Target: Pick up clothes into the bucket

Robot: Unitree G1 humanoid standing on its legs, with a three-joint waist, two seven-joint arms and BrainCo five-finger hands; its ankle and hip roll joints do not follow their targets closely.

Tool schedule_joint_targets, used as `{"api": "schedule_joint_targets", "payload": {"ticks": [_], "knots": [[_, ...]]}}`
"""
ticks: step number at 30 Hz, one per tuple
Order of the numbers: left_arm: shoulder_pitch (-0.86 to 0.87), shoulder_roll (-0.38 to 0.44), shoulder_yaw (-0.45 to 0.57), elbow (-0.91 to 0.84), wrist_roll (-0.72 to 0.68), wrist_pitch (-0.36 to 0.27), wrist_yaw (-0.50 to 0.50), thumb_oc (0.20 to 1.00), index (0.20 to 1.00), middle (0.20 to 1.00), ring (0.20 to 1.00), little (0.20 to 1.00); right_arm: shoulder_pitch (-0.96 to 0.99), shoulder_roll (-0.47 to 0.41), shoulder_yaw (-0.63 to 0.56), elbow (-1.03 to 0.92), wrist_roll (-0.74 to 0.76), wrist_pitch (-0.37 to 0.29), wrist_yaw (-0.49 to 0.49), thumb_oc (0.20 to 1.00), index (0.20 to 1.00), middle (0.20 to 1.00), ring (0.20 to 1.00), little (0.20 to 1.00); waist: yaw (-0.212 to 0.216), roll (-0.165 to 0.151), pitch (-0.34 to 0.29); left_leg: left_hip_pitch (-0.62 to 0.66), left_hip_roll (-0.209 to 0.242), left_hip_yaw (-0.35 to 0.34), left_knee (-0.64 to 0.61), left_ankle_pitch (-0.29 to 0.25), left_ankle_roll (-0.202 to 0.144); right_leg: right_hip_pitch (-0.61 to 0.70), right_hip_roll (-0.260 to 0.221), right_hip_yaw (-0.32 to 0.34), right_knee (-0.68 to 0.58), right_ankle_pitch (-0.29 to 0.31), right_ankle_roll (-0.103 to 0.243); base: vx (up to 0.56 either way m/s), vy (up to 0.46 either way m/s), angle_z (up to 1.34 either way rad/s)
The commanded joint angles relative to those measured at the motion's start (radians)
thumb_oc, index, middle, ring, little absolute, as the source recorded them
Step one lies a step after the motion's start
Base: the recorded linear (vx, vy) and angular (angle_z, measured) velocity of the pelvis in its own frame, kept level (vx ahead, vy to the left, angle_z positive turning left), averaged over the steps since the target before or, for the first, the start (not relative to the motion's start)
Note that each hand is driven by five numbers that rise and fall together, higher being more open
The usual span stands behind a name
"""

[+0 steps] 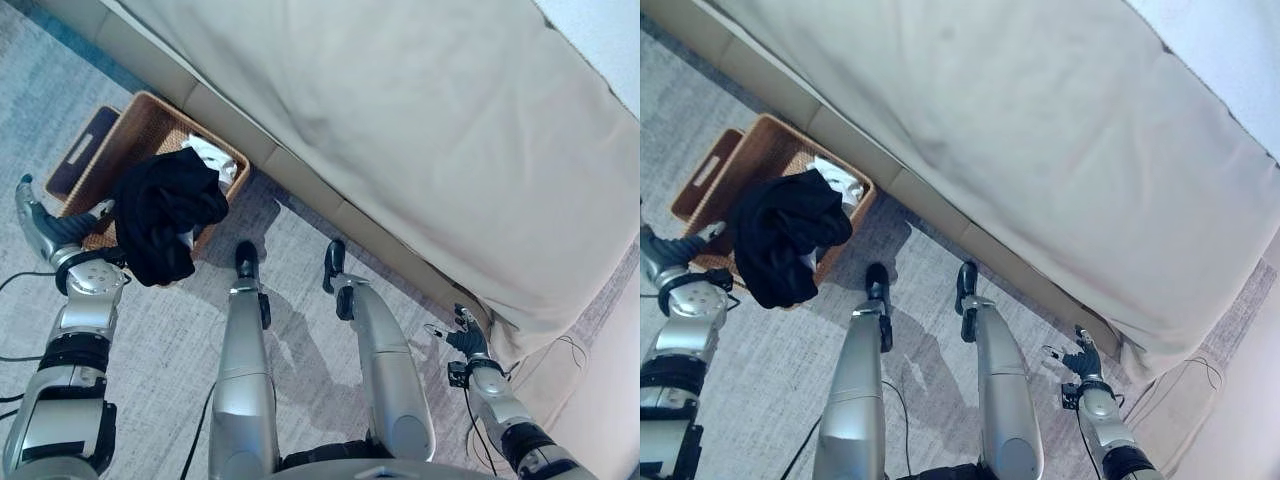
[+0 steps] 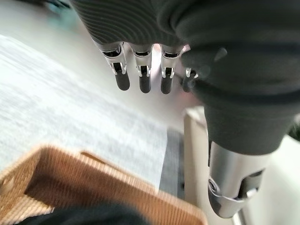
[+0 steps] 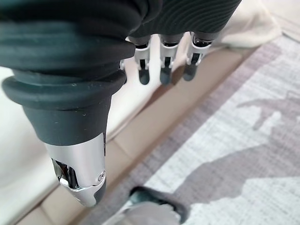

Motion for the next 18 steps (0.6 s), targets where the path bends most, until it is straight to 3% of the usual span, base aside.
{"api": "schedule_joint_targets", "payload": {"ticks": [1, 2, 3, 4, 5, 7, 8, 9, 10, 11, 12, 13, 15, 18], "knots": [[0.044, -0.018, 0.065, -0.004, -0.062, -0.053, 0.037, 1.0, 1.0, 1.0, 1.0, 1.0, 0.033, -0.04, -0.026, 0.0, 0.011, 0.006, -0.03, 1.0, 1.0, 1.0, 1.0, 1.0, 0.037, 0.036, -0.006, 0.099, -0.015, 0.012, -0.037, -0.034, -0.007, 0.098, -0.041, 0.034, -0.096, 0.046, 0.049, -0.09, -0.044, -0.02], [0.057, -0.034, 0.071, -0.021, -0.069, -0.057, 0.033, 1.0, 1.0, 1.0, 1.0, 1.0, 0.032, -0.042, -0.037, 0.0, 0.006, 0.011, -0.031, 1.0, 1.0, 1.0, 1.0, 1.0, 0.038, 0.043, -0.006, 0.114, -0.022, 0.019, -0.07, 0.009, -0.005, 0.112, -0.047, 0.028, -0.124, 0.079, 0.041, -0.09, -0.041, 0.03], [0.074, -0.047, 0.075, -0.047, -0.075, -0.07, 0.031, 1.0, 1.0, 1.0, 1.0, 1.0, 0.034, -0.042, -0.044, 0.005, 0.0, 0.016, -0.029, 1.0, 1.0, 1.0, 1.0, 1.0, 0.041, 0.049, -0.006, 0.142, -0.025, 0.019, -0.091, 0.017, -0.007, 0.137, -0.048, 0.025, -0.136, 0.083, 0.041, 0.0, 0.0, 0.0], [0.08, -0.048, 0.075, -0.046, -0.074, -0.069, 0.031, 1.0, 1.0, 1.0, 1.0, 1.0, 0.038, -0.043, -0.041, 0.006, 0.0, 0.017, -0.029, 1.0, 1.0, 1.0, 1.0, 1.0, 0.043, 0.052, -0.006, 0.165, -0.021, 0.014, -0.087, -0.015, -0.011, 0.157, -0.043, 0.03, -0.127, 0.053, 0.047, 0.0, -0.073, -0.03], [0.109, -0.093, 0.087, -0.061, -0.118, -0.109, -0.005, 1.0, 1.0, 1.0, 1.0, 1.0, 0.031, -0.04, -0.062, 0.022, -0.003, 0.025, -0.026, 1.0, 1.0, 1.0, 1.0, 1.0, 0.046, 0.065, -0.006, 0.221, -0.028, 0.021, -0.139, 0.031, -0.014, 0.207, -0.047, 0.022, -0.165, 0.085, 0.042, 0.04, -0.077, -0.03], [0.133, -0.15, 0.07, -0.054, -0.221, -0.165, -0.094, 1.0, 1.0, 1.0, 1.0, 1.0, 0.026, -0.039, -0.083, 0.049, 0.003, 0.03, -0.015, 1.0, 1.0, 1.0, 1.0, 1.0, 0.047, 0.081, -0.006, 0.311, -0.028, 0.02, -0.186, 0.044, -0.019, 0.295, -0.045, 0.016, -0.193, 0.085, 0.043, 0.01, -0.088, 0.04], [0.134, -0.15, 0.069, -0.053, -0.222, -0.166, -0.095, 1.0, 1.0, 1.0, 1.0, 1.0, 0.027, -0.039, -0.083, 0.049, 0.003, 0.03, -0.015, 1.0, 1.0, 1.0, 1.0, 1.0, 0.047, 0.082, -0.006, 0.315, -0.028, 0.02, -0.189, 0.045, -0.019, 0.299, -0.045, 0.016, -0.196, 0.086, 0.043, 0.07, -0.072, 0.07], [0.178, -0.172, 0.025, -0.064, -0.235, -0.162, -0.211, 1.0, 1.0, 1.0, 1.0, 1.0, 0.034, -0.052, -0.107, 0.063, -0.001, 0.034, 0.006, 1.0, 1.0, 1.0, 1.0, 1.0, 0.044, 0.1, -0.014, 0.386, -0.028, 0.018, -0.225, 0.054, -0.022, 0.37, -0.045, 0.009, -0.217, 0.084, 0.042, 0.06, -0.03, 0.06], [0.178, -0.172, 0.025, -0.064, -0.235, -0.163, -0.211, 1.0, 1.0, 1.0, 1.0, 1.0, 0.035, -0.053, -0.107, 0.063, -0.001, 0.034, 0.006, 1.0, 1.0, 1.0, 1.0, 1.0, 0.044, 0.1, -0.011, 0.391, -0.028, 0.017, -0.227, 0.055, -0.022, 0.375, -0.044, 0.008, -0.22, 0.085, 0.042, 0.14, -0.044, 0.09], [0.232, -0.226, -0.027, -0.063, -0.286, -0.161, -0.346, 1.0, 1.0, 1.0, 1.0, 1.0, 0.042, -0.059, -0.129, 0.103, -0.007, 0.044, 0.035, 1.0, 1.0, 1.0, 1.0, 1.0, 0.037, 0.125, -0.045, 0.455, -0.031, 0.017, -0.279, 0.069, -0.024, 0.432, -0.039, 0.003, -0.246, 0.083, 0.042, 0.11, -0.03, 0.1], [0.253, -0.236, -0.038, -0.03, -0.321, -0.151, -0.414, 1.0, 1.0, 1.0, 1.0, 1.0, 0.049, -0.063, -0.14, 0.113, -0.008, 0.049, 0.053, 1.0, 1.0, 1.0, 1.0, 1.0, 0.033, 0.134, -0.061, 0.486, -0.028, 0.017, -0.303, 0.076, -0.027, 0.458, -0.038, 0.001, -0.257, 0.081, 0.043, 0.12, -0.03, 0.15], [0.253, -0.236, -0.038, -0.029, -0.321, -0.151, -0.415, 1.0, 1.0, 1.0, 1.0, 1.0, 0.05, -0.063, -0.14, 0.113, -0.008, 0.049, 0.053, 1.0, 1.0, 1.0, 1.0, 1.0, 0.032, 0.134, -0.06, 0.488, -0.028, 0.017, -0.305, 0.077, -0.027, 0.46, -0.037, 0.001, -0.258, 0.081, 0.043, 0.13, -0.037, 0.12], [0.298, -0.304, -0.059, 0.023, -0.367, -0.135, -0.513, 1.0, 1.0, 1.0, 1.0, 1.0, 0.076, -0.048, -0.178, 0.142, -0.006, 0.053, 0.078, 1.0, 1.0, 1.0, 1.0, 1.0, 0.025, 0.154, -0.121, 0.57, -0.021, 0.017, -0.378, 0.094, -0.033, 0.527, -0.024, -0.006, -0.279, 0.067, 0.039, 0.16, -0.06, 0.1], [0.337, -0.344, -0.091, 0.056, -0.324, -0.116, -0.553, 1.0, 1.0, 1.0, 1.0, 1.0, 0.103, -0.035, -0.2, 0.146, -0.015, 0.053, 0.086, 1.0, 1.0, 1.0, 1.0, 1.0, 0.018, 0.169, -0.161, 0.615, -0.019, 0.011, -0.422, 0.111, -0.036, 0.562, -0.015, -0.014, -0.289, 0.054, 0.034, 0.09, -0.061, 0.03]]}}
